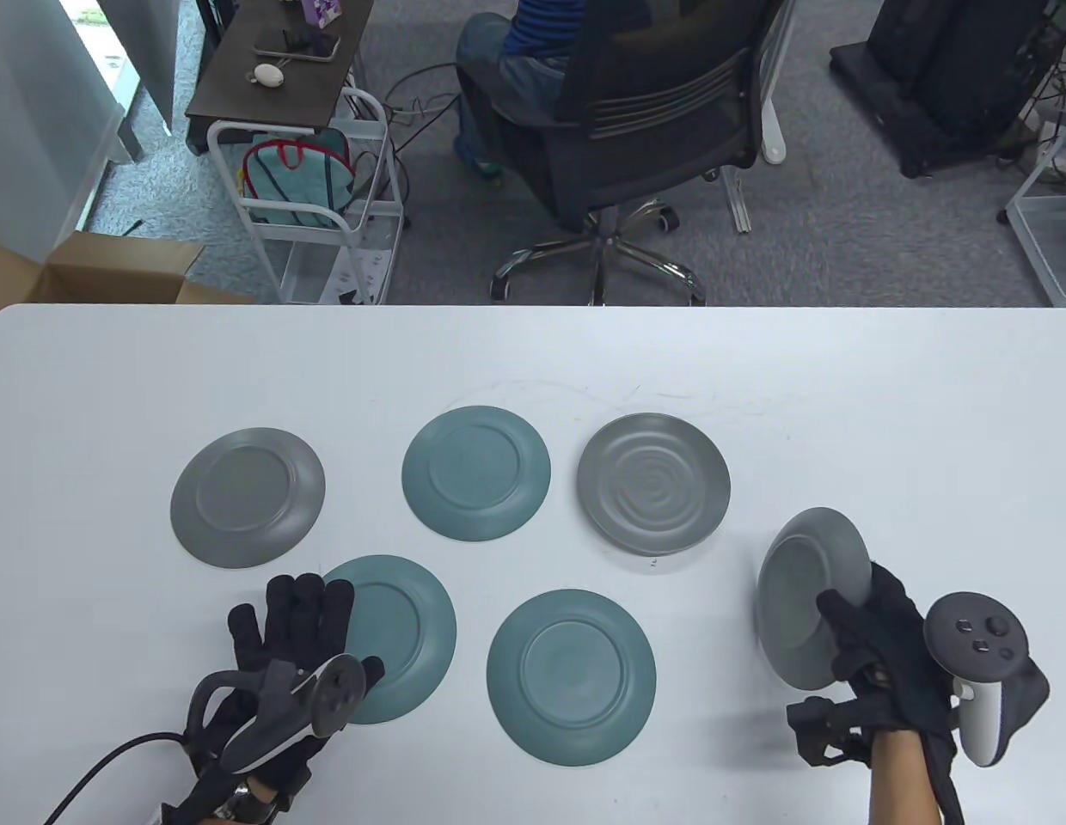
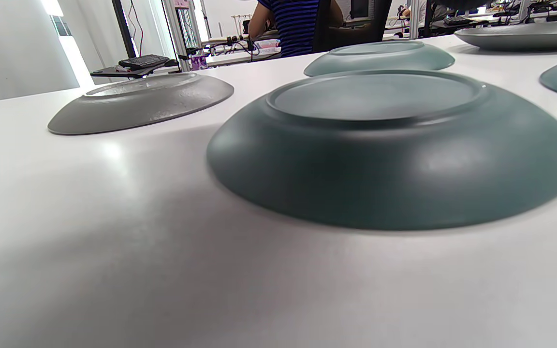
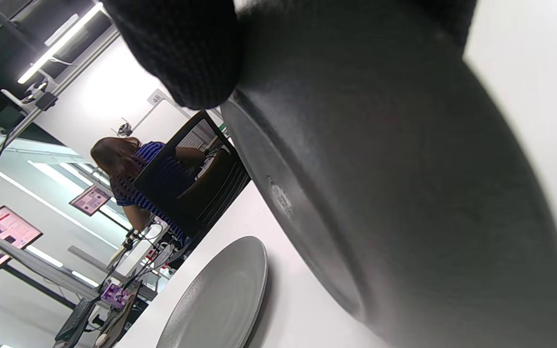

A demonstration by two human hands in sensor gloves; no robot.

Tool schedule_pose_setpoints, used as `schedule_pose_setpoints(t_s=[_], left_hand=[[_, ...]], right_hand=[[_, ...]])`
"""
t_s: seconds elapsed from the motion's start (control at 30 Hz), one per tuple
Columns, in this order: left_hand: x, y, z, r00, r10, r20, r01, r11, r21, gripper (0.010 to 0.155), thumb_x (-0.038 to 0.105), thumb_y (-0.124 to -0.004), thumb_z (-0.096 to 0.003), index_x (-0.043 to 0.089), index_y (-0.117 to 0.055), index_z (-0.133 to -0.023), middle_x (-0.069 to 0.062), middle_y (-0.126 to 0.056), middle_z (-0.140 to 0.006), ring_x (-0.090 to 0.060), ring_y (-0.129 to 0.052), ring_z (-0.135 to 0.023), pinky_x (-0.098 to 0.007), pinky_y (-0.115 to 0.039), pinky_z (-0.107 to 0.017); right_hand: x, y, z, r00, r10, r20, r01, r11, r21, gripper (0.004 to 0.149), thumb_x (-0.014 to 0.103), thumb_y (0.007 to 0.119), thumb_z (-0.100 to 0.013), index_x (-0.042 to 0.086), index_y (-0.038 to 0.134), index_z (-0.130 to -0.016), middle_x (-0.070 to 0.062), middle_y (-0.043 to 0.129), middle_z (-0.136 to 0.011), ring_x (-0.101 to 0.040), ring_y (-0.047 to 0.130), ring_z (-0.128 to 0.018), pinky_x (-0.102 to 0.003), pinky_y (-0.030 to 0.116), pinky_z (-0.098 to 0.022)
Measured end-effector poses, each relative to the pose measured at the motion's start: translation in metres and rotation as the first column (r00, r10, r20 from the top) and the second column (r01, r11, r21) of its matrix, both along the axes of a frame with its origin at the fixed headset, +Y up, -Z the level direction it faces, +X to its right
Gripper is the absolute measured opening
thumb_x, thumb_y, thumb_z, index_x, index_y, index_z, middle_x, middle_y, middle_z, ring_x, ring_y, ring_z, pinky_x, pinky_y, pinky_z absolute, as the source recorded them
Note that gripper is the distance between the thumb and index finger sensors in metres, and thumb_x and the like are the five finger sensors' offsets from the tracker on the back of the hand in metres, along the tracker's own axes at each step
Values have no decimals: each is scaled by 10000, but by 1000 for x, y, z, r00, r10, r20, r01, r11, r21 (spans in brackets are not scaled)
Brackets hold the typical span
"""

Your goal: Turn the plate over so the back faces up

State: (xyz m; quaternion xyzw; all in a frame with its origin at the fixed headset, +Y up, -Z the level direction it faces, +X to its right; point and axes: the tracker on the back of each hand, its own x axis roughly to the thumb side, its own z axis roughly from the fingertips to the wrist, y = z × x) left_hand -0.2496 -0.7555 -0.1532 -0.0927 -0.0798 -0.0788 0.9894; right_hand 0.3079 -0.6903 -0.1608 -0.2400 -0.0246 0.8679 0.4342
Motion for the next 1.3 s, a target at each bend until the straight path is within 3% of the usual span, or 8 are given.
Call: schedule_pose_setpoints(t_s=[0.4, 0.77, 0.93, 1.3], left_hand=[[0, 0, 0, 1000, -7, -3, 7, 1000, 2, 879, 699, -495, -560, 171, -216, -1206, -202, -282, -1215, -498, -342, -1170, -730, -337, -761], [1, 0, 0, 1000, -12, 1, 12, 1000, 5, 880, 700, -495, -559, 172, -215, -1206, -202, -281, -1215, -497, -343, -1170, -730, -337, -761], [0, 0, 0, 1000, -11, -2, 11, 1000, 4, 880, 699, -494, -560, 170, -216, -1206, -201, -281, -1215, -496, -341, -1171, -729, -337, -761], [1, 0, 0, 1000, -6, 0, 6, 1000, -10, 879, 699, -494, -560, 171, -216, -1205, -202, -281, -1215, -497, -342, -1171, -729, -338, -762]], right_hand=[[13, -24, 3, 991, -115, 70, 117, 993, -28, 669, 307, 850, -460, -1, 577, -987, -104, 898, -709, -266, 991, -452, -332, 837, -321], [28, -50, 8, 983, -118, 140, 148, 962, -231, 735, 358, 792, -481, -25, 497, -1035, -128, 848, -754, -302, 967, -496, -361, 822, -357], [35, -61, 12, 986, -34, 160, 81, 951, -297, 763, 393, 790, -474, -35, 506, -1037, -149, 856, -769, -313, 972, -501, -364, 825, -361], [41, -79, 14, 983, -19, 183, 84, 931, -356, 765, 417, 782, -477, -28, 512, -1037, -199, 837, -827, -346, 964, -539, -384, 819, -389]])
